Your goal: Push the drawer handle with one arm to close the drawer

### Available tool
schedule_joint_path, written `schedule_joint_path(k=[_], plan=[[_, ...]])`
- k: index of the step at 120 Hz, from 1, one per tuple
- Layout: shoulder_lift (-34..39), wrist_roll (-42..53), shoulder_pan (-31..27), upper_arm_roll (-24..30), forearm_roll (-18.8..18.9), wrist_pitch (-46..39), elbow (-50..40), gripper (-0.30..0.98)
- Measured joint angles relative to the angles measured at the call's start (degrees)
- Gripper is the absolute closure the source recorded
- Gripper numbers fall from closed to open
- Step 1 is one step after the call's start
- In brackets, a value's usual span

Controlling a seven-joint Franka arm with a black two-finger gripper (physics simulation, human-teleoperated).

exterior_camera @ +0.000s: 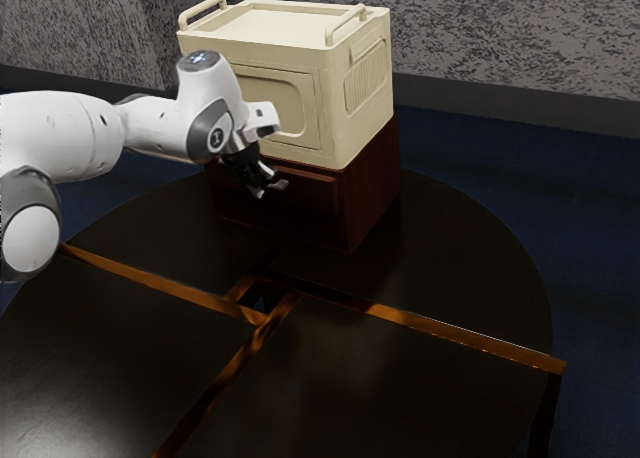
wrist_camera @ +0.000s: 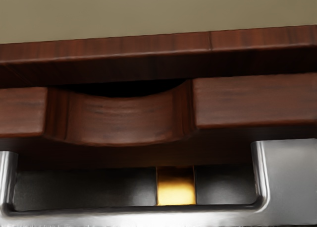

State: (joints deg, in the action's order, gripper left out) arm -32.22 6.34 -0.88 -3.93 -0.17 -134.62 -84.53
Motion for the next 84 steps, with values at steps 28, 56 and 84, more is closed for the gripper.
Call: schedule_joint_path(k=[28, 56, 84], plan=[[-1.5, 0.6, -2.3, 2.6, 0.2, 0.0, 2.7, 0.79], [17.4, 0.3, -2.1, 1.5, -0.9, 2.7, -16.5, 0.69], [39.5, -1.1, 0.1, 1.2, -0.5, 27.0, -10.5, 0.26]])
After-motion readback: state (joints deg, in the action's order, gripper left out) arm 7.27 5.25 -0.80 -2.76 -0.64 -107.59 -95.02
